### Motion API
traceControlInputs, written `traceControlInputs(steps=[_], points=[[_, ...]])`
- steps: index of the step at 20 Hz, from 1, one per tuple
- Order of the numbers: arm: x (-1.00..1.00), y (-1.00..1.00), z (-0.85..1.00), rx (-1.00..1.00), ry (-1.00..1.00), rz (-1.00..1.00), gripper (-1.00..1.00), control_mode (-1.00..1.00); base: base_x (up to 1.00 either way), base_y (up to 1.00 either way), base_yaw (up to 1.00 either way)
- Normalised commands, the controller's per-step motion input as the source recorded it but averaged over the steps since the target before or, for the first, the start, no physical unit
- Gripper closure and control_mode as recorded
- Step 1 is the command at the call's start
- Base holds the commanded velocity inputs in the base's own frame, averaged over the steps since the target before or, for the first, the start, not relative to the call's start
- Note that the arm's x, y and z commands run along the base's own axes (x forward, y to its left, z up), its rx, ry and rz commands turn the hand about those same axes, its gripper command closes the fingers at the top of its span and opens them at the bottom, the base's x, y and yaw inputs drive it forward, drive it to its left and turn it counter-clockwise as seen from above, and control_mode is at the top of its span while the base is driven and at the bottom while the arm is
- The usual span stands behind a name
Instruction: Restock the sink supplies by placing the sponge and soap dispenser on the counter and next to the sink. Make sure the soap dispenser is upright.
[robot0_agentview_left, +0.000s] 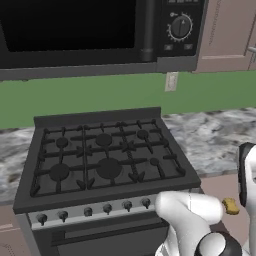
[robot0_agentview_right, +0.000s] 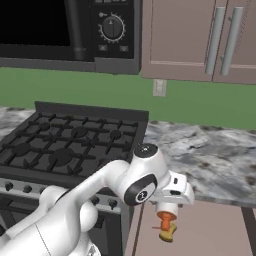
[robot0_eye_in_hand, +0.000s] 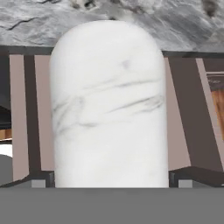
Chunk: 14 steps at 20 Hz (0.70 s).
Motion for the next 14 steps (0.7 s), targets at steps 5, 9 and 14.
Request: traceControlInputs(steps=[5,9,14], points=[[0.00,0.00,0.11,0.00,0.00,0.00,1.00,-1.00,0.00,0.00,0.00],[0.06,0.23,0.21,-0.03,-0.01,0.00,1.00,-1.00,0.00,0.00,0.00],[0.01,0.76,0.57,-0.13,-0.04,0.07,1.00,-1.00,0.00,0.00,0.00]])
